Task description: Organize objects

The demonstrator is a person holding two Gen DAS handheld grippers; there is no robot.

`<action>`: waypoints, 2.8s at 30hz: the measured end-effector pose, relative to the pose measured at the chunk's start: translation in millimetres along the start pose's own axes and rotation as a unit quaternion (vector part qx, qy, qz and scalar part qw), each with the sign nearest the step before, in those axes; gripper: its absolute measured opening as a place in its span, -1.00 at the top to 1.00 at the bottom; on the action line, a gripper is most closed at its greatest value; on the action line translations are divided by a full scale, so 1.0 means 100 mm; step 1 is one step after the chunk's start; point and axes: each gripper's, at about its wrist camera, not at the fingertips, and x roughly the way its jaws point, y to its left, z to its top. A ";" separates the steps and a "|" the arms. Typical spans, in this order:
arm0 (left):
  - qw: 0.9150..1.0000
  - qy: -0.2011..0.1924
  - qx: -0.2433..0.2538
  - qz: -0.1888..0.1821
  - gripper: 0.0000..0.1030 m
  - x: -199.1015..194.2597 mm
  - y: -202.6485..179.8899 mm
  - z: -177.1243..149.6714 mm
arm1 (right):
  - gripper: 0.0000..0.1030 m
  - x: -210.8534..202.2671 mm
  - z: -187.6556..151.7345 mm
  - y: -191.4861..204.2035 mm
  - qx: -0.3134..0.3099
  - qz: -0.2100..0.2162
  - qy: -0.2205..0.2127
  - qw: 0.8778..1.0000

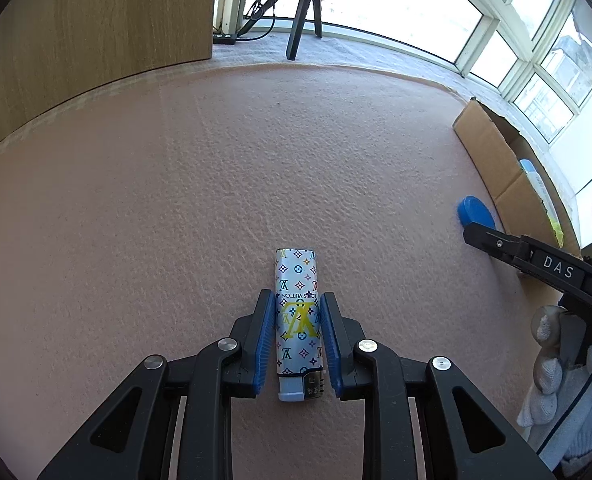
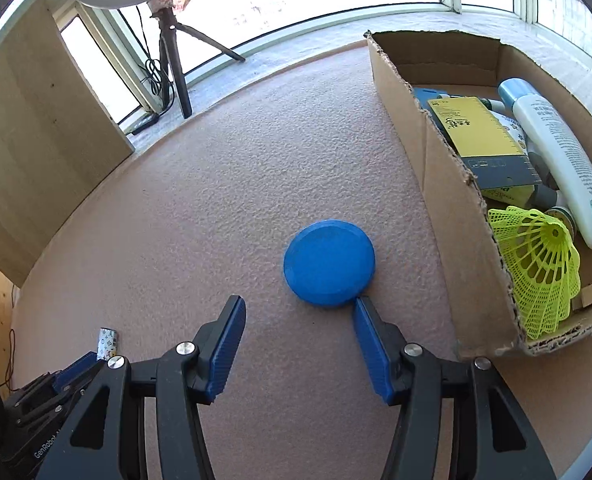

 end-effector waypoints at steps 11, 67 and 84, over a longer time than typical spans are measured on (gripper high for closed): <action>1.000 -0.003 -0.013 -0.010 0.51 0.02 0.13 0.04 | 0.01 0.03 0.06 0.00 0.013 -0.037 -0.012 0.999; 0.995 -0.031 -0.084 0.046 0.52 -0.19 -0.48 -0.15 | 0.11 -0.31 -0.10 0.10 -0.275 0.060 0.068 0.957; 0.996 -0.085 0.003 -0.007 0.52 -0.27 -1.65 0.68 | 0.11 -1.07 0.69 -0.72 -0.236 0.026 -0.028 0.971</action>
